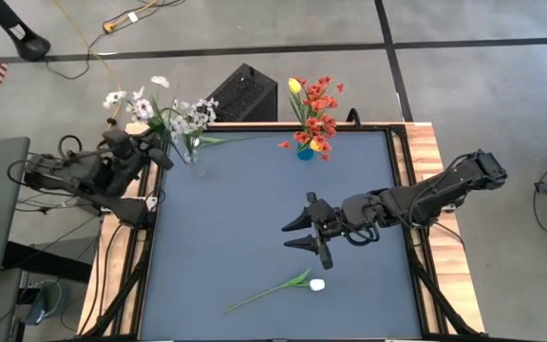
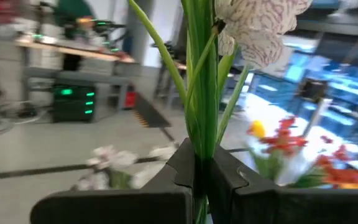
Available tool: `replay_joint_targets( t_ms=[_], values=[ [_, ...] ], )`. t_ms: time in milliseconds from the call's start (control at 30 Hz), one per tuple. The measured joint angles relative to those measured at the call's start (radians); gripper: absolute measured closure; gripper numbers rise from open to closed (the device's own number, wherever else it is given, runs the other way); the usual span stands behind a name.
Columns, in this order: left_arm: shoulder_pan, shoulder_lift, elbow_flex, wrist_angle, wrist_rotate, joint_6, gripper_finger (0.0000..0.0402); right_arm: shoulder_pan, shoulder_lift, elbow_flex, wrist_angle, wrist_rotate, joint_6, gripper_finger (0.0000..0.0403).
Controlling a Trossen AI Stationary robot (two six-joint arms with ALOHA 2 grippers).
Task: Sort flowers into vase by color
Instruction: Put the white flowers into the transparent vase
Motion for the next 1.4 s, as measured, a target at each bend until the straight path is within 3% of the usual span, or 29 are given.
replay_joint_targets(
  t_ms=[233,700,1000,1167,1400],
  values=[
    [0.029,-0.047,0.0,-0.256,-0.089,-0.238,0.0401,-0.007,0.0,0.0,-0.003,0.0,0.0,0.0198],
    [0.396,-0.093,0.0,-0.378,0.156,-0.218,0.0401,-0.015,0.0,0.0,-0.002,-0.001,0.019,0.0198],
    [0.695,-0.034,-0.019,-0.404,0.431,-0.264,0.0401,-0.027,0.0,0.0,0.003,-0.003,0.031,0.0198],
    [0.865,0.008,-0.026,-0.401,0.534,-0.29,0.0401,-0.04,0.0,0.0,0.003,-0.003,0.08,0.0198],
    [1.109,0.044,-0.026,-0.381,0.813,-0.296,0.0401,-0.021,0.0,0.0,0.003,-0.004,0.081,0.0198]
  ],
)
